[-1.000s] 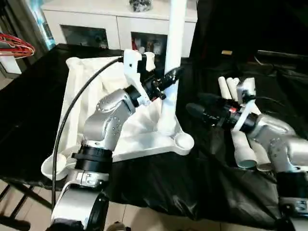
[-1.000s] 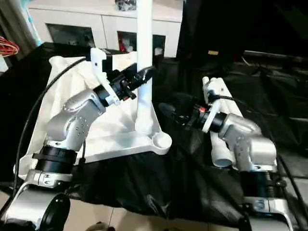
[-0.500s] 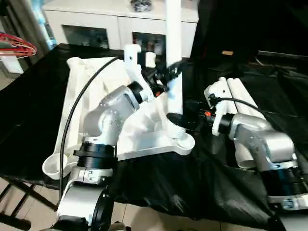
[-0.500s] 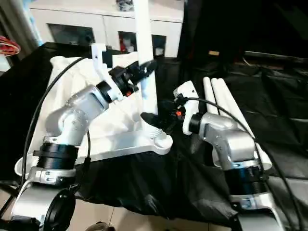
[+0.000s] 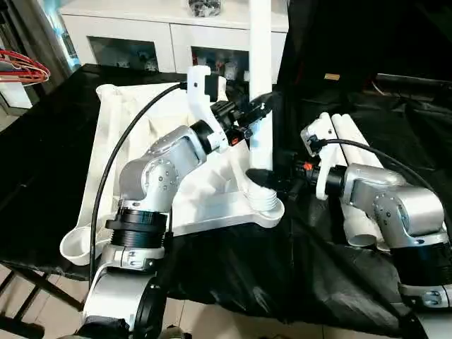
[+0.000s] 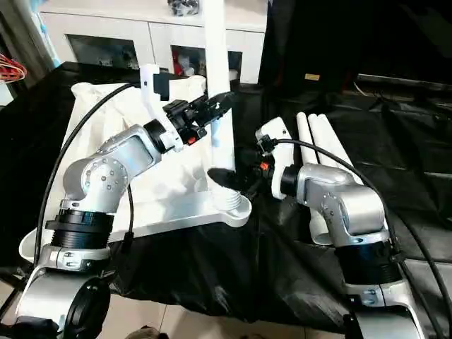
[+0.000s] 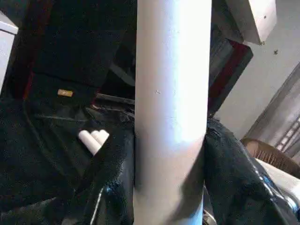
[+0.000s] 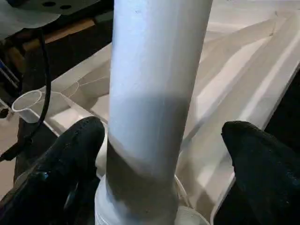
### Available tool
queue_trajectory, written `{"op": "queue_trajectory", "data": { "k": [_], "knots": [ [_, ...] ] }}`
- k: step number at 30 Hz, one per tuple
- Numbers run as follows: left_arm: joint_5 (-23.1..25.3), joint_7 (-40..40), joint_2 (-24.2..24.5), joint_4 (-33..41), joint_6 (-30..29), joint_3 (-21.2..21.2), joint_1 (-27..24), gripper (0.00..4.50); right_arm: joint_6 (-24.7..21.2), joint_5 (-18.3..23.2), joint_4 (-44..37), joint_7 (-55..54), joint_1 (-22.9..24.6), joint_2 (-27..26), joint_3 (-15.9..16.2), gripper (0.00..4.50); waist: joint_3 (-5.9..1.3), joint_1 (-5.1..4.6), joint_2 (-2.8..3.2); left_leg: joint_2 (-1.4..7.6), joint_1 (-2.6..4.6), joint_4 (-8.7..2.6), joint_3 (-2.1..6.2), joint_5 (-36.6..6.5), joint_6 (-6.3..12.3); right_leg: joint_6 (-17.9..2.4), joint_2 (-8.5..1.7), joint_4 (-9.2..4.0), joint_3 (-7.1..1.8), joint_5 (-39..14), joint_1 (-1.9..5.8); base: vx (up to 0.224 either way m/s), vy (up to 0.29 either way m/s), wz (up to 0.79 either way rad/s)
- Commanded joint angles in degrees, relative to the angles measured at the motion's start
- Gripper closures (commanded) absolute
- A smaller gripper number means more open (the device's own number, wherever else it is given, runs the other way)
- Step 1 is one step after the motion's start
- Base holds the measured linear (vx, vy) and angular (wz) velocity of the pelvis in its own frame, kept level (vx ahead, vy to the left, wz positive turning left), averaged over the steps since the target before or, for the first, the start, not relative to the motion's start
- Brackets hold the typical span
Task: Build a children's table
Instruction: Insert table leg to table base
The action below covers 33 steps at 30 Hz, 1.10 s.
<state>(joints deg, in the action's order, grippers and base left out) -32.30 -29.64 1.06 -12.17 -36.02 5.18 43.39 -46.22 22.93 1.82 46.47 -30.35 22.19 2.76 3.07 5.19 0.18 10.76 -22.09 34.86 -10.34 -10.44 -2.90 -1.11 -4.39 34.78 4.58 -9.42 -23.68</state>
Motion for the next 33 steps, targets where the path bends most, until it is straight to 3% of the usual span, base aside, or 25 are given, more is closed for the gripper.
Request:
{"op": "queue_trajectory", "data": {
  "k": [1,27,30,33],
  "knots": [
    [0.58,-0.06,0.13,1.27,-0.16,-0.42,0.61,2.71,-0.86,0.72,-1.39,-0.43,-0.64,0.5,-0.05,0.0,-4.23,0.18,-0.45,2.02,0.85,-3.68,0.78,-7.22,1.66,-9.24,-3.63,-4.28,-2.59,-12.91,3.66,0.0,0.0,0.0],
    [0.29,0.27,0.15,1.62,-0.54,-0.48,0.52,2.71,-2.12,1.08,-1.81,-0.67,-0.69,0.57,-0.03,0.0,-4.22,0.2,-0.49,2.0,0.87,-3.66,0.76,-7.26,1.65,-9.36,-3.67,-4.28,-2.6,-13.07,3.7,0.0,0.0,0.0],
    [4.8,-1.63,1.89,4.34,1.95,-6.27,-0.46,2.71,-1.32,1.04,1.11,0.85,-2.72,-1.46,2.24,0.0,-4.26,0.05,-0.32,2.19,0.88,-3.77,0.94,-7.21,1.82,-9.31,-3.72,-4.17,-2.56,-12.78,3.57,0.0,0.0,0.0],
    [4.95,-1.83,1.94,4.44,2.02,-6.57,-0.65,2.71,-1.41,1.47,1.1,1.25,-2.72,-1.61,2.15,0.0,-4.25,0.21,-0.23,2.2,0.99,-3.72,0.79,-7.38,1.34,-9.7,-3.76,-4.14,-2.7,-12.27,3.59,0.0,0.0,0.0]
  ]
}}
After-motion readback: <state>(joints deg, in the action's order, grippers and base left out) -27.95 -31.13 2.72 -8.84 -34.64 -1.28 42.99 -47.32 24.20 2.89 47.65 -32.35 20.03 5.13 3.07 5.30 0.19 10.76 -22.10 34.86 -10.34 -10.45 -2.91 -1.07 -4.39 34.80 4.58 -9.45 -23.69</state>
